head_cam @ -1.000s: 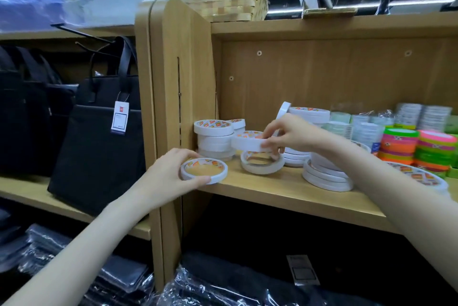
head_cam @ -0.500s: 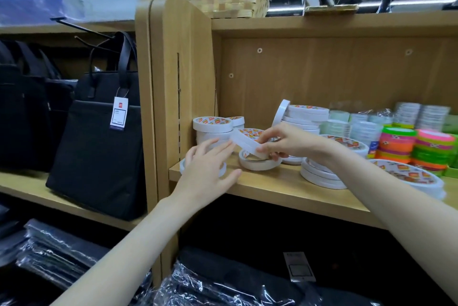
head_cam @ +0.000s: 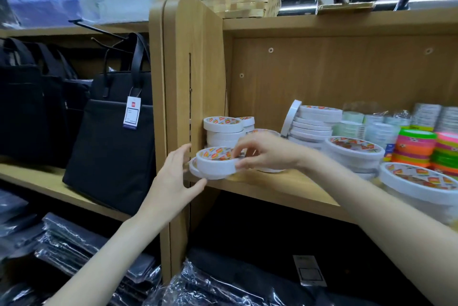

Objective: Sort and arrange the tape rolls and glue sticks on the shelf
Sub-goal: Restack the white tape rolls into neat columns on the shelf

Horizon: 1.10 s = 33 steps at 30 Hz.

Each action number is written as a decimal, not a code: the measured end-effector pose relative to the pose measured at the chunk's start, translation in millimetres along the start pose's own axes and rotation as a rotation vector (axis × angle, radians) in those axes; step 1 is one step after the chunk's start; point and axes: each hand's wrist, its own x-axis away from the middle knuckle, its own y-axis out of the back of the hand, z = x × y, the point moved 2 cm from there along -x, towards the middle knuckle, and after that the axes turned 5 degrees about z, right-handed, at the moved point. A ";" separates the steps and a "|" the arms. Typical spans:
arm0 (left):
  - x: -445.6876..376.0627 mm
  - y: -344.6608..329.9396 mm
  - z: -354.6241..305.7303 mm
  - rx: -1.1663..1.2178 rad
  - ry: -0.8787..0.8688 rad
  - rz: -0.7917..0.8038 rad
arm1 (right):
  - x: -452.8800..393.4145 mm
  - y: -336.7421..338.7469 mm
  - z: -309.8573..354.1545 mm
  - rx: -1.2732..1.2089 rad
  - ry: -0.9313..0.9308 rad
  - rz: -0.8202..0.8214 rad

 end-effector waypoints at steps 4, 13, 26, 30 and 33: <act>-1.0 8.1 0.8 -0.017 -0.093 -0.016 | -13.2 -9.2 -2.6 -0.059 0.000 -0.037; -48.1 25.2 -29.5 -0.116 -0.111 0.021 | -57.7 25.6 -28.3 0.163 -0.138 0.017; -113.7 14.7 -40.7 -0.218 -0.040 0.193 | -81.8 99.6 -52.2 0.170 -0.276 -0.245; -135.4 5.4 -33.0 -0.301 0.004 0.406 | -107.9 68.4 -72.2 0.295 -0.416 -0.165; -143.3 0.9 -29.8 -0.265 0.053 0.598 | -114.1 54.9 -83.9 0.279 -0.417 -0.156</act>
